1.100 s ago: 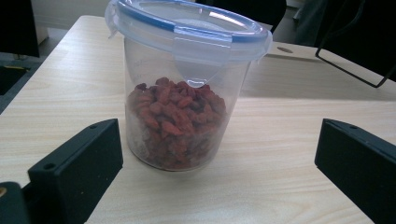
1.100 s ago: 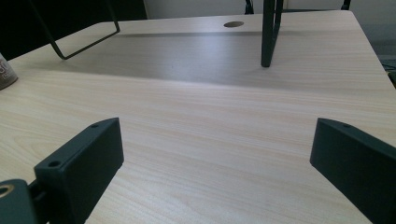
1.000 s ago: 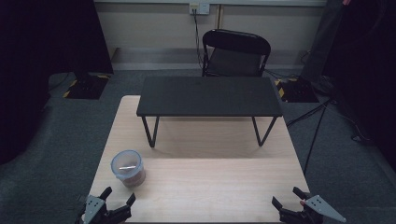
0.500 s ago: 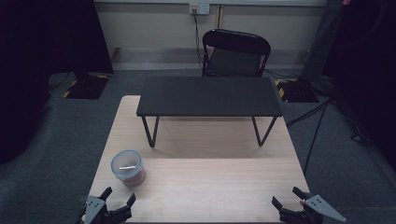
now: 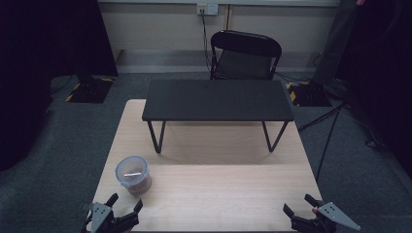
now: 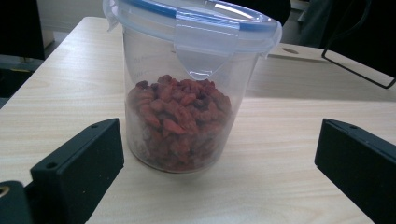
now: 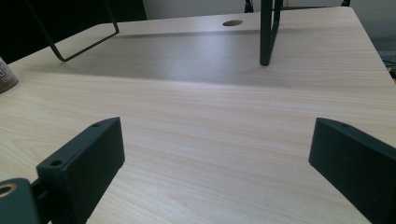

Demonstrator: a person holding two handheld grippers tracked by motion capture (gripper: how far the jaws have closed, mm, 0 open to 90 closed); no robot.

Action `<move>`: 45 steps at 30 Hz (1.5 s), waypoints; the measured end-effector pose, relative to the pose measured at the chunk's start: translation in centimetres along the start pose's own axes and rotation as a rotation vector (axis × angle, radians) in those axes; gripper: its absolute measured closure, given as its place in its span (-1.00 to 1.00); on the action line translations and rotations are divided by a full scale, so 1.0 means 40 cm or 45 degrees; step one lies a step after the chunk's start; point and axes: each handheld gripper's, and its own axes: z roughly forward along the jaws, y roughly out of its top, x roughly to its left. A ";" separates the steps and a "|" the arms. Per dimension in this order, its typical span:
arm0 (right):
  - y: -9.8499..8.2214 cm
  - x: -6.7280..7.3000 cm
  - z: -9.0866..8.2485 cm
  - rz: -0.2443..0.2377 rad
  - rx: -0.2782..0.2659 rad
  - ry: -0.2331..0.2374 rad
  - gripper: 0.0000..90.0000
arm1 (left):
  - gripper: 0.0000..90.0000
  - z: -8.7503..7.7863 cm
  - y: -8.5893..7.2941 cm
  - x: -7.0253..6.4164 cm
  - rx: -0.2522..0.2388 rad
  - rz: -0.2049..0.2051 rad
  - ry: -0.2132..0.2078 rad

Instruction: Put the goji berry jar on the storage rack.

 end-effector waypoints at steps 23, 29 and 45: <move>-0.001 -0.005 0.000 0.006 -0.001 -0.004 -0.95 | -0.97 0.111 0.046 -0.008 0.060 0.080 0.073; -0.001 -0.007 0.002 0.008 0.002 0.001 -0.94 | -0.97 0.141 0.045 -0.014 0.037 0.064 0.115; -0.002 -0.008 0.003 0.009 0.003 0.011 -0.93 | -1.00 0.195 0.045 -0.067 0.052 0.103 0.234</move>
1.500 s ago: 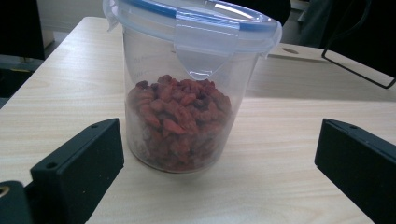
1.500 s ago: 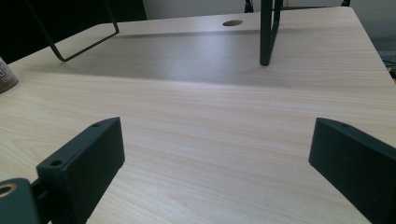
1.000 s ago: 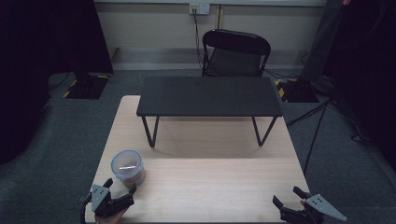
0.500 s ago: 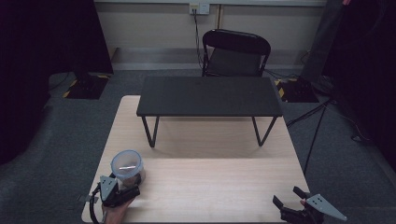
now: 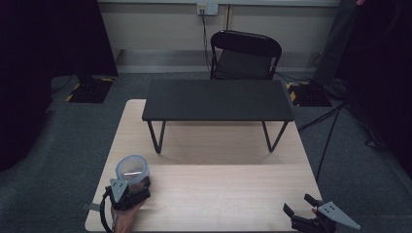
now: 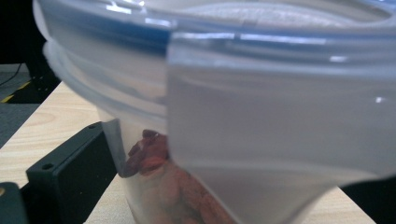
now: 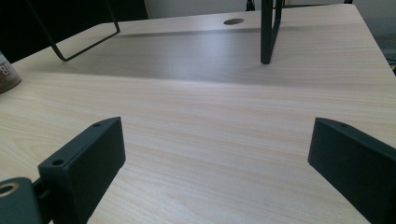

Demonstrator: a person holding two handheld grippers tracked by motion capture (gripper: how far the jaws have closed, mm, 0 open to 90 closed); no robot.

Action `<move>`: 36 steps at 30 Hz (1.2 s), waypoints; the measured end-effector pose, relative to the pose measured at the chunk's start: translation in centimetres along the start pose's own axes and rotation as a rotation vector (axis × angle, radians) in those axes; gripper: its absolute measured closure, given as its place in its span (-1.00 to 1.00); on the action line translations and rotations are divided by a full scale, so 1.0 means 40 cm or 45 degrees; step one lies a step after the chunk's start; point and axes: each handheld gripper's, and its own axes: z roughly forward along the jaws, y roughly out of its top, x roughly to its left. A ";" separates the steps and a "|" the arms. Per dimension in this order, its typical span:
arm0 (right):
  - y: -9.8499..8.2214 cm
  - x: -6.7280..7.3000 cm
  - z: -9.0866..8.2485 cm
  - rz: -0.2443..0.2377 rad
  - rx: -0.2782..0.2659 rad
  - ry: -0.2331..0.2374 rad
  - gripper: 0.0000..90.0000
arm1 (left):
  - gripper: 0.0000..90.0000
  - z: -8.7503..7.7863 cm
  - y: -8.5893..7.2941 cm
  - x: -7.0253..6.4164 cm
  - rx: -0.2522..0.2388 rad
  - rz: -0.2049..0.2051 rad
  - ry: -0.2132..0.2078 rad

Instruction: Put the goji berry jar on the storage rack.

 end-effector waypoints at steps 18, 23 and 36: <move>0.000 -0.005 -0.005 -0.004 -0.009 0.032 -0.90 | -1.00 0.028 0.021 -0.027 0.033 0.019 0.063; 0.000 -0.004 -0.004 -0.008 -0.007 0.038 -0.89 | -0.98 0.028 0.023 -0.017 0.035 0.026 0.045; 0.001 -0.004 -0.002 -0.001 -0.004 0.048 -0.88 | -0.96 0.016 0.015 -0.002 0.014 0.012 0.025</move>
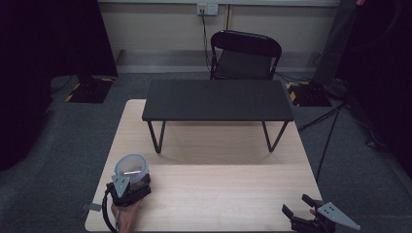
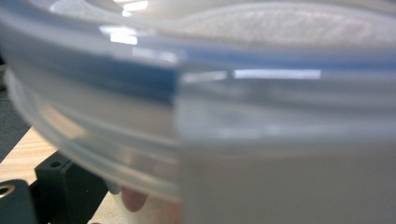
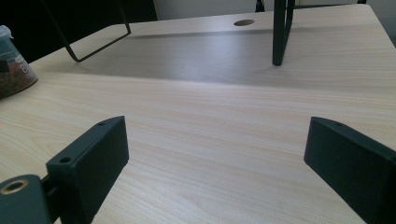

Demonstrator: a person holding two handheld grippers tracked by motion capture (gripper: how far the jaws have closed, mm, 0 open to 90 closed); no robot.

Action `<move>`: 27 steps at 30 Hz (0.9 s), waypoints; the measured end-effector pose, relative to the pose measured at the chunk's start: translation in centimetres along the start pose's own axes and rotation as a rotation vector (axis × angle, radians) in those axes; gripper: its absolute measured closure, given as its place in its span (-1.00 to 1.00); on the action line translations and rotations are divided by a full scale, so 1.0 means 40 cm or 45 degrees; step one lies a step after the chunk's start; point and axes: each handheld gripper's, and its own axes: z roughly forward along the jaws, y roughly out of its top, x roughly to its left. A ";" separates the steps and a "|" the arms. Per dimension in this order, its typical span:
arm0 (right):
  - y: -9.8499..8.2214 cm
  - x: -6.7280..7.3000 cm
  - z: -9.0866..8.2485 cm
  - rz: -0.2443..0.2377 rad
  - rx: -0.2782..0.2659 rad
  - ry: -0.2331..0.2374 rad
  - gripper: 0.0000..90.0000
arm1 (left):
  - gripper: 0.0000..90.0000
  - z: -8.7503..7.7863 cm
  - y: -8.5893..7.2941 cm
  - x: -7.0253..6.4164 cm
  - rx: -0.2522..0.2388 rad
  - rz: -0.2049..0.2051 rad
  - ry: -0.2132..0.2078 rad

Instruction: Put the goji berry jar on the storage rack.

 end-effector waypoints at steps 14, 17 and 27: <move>0.002 0.002 0.001 0.004 0.004 0.002 -0.87 | -0.96 -0.033 0.049 0.018 -0.048 0.027 -0.092; 0.002 0.001 0.000 0.001 0.002 0.002 -0.87 | -0.96 -0.038 0.071 0.015 -0.047 0.054 -0.110; 0.001 -0.004 -0.008 0.012 -0.015 -0.006 -0.87 | -0.96 -0.049 0.160 -0.008 -0.103 0.109 -0.175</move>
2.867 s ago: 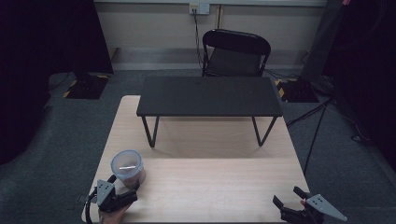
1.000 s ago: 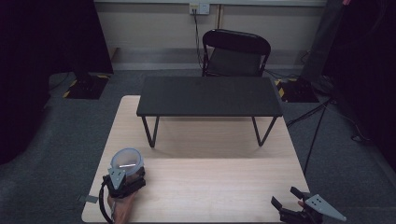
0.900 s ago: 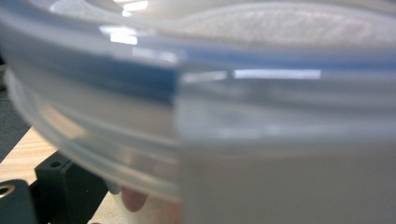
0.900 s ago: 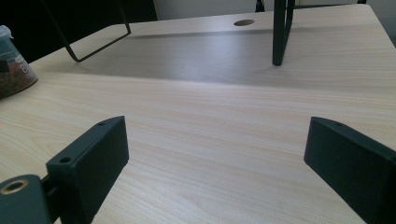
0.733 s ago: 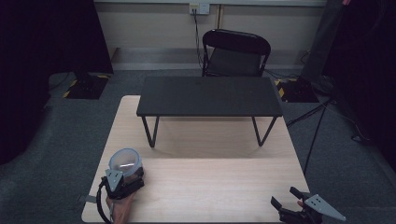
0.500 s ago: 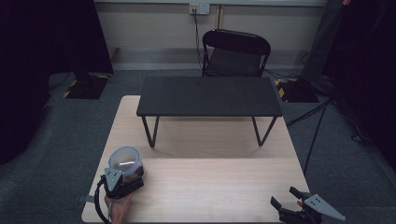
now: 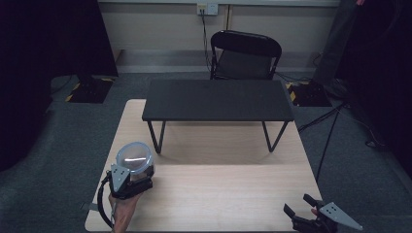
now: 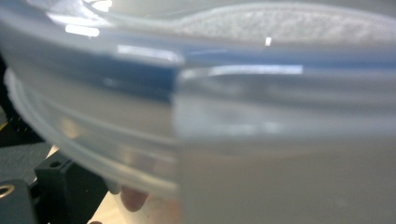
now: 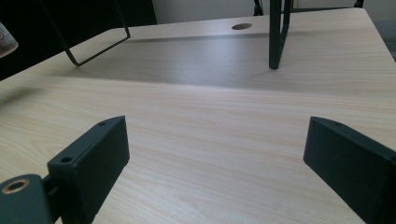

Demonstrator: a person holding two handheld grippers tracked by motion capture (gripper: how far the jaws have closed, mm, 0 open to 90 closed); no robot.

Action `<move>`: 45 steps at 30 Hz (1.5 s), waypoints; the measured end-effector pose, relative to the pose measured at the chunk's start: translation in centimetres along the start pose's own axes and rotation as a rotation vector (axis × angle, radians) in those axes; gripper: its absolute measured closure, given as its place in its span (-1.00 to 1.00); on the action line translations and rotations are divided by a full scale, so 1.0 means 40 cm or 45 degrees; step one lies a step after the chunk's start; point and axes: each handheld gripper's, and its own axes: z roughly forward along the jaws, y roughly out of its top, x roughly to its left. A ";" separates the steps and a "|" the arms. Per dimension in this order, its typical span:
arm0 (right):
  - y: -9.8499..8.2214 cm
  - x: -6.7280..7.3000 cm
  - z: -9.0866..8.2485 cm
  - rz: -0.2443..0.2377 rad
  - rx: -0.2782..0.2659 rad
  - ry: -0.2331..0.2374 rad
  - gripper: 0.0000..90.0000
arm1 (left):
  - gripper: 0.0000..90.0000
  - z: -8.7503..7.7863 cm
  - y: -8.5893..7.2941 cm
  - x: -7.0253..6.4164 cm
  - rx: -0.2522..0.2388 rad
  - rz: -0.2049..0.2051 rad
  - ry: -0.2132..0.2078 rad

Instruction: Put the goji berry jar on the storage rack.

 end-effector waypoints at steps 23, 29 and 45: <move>0.001 -0.006 -0.010 0.001 -0.020 -0.002 -0.87 | -0.96 0.103 0.291 -0.092 -0.050 0.048 -0.257; 0.000 -0.008 -0.013 0.005 -0.026 -0.004 -0.87 | -0.96 0.135 0.369 -0.106 -0.042 0.060 -0.277; 0.000 -0.014 -0.022 0.014 -0.039 -0.020 -0.86 | -0.96 0.278 0.482 -0.117 0.005 -0.003 -0.251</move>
